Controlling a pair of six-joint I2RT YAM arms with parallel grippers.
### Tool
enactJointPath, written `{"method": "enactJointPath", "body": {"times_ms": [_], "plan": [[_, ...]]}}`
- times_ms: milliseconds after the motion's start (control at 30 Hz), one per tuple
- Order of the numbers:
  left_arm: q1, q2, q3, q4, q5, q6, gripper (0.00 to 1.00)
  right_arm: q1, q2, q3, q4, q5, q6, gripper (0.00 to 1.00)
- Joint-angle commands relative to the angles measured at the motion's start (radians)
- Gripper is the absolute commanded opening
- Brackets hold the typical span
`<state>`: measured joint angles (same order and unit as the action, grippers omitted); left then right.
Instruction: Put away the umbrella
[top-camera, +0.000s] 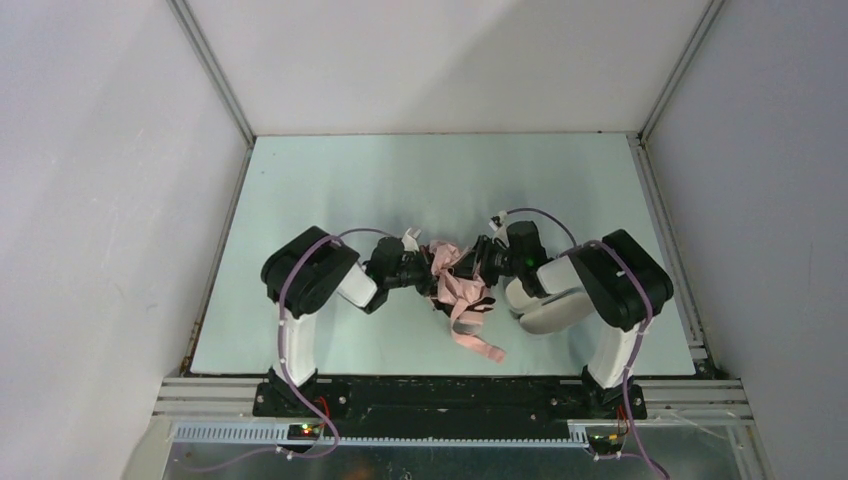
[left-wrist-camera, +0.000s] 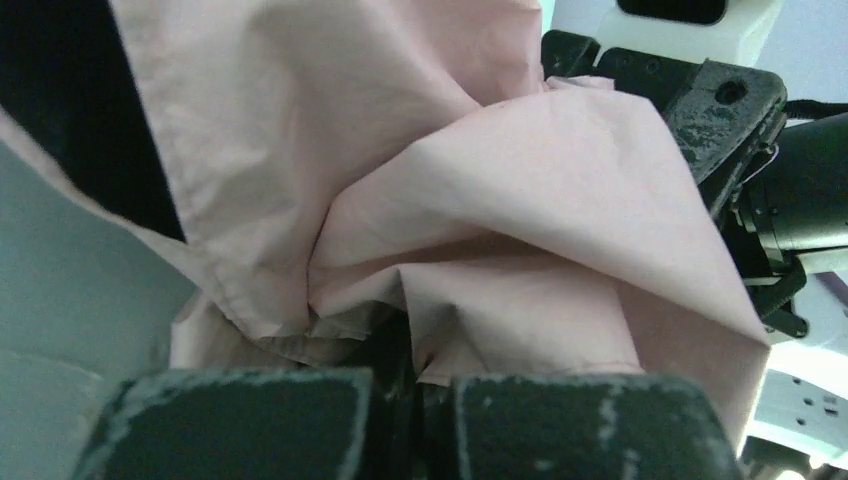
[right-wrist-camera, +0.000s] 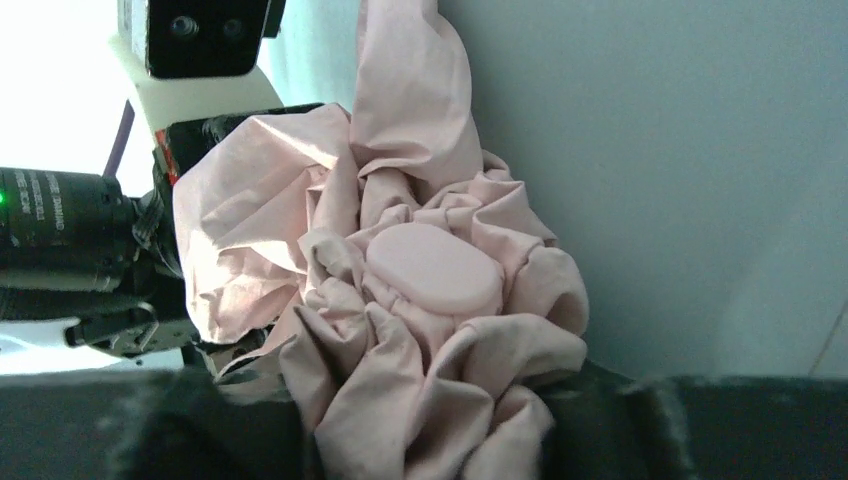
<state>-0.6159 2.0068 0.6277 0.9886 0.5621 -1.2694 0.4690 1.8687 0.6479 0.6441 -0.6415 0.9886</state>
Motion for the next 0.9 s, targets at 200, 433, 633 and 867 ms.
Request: {"method": "enactJointPath", "body": {"times_ms": [200, 433, 633, 867], "plan": [[-0.068, -0.406, 0.024, -0.421, 0.000, 0.335, 0.35, 0.007, -0.282, -0.012, -0.250, 0.113, -0.117, 0.00], [-0.066, -0.636, -0.012, -0.737, -0.170, 0.510, 0.61, -0.041, -0.436, 0.085, -0.560, 0.192, -0.253, 0.00], [-0.108, -0.886, -0.037, -0.908, -0.326, 0.645, 0.67, -0.053, -0.483, 0.276, -0.923, 0.312, -0.326, 0.00], [-0.266, -0.983, -0.127, -0.713, -0.390, 0.774, 0.67, -0.067, -0.545, 0.401, -1.104, 0.388, -0.328, 0.00]]}}
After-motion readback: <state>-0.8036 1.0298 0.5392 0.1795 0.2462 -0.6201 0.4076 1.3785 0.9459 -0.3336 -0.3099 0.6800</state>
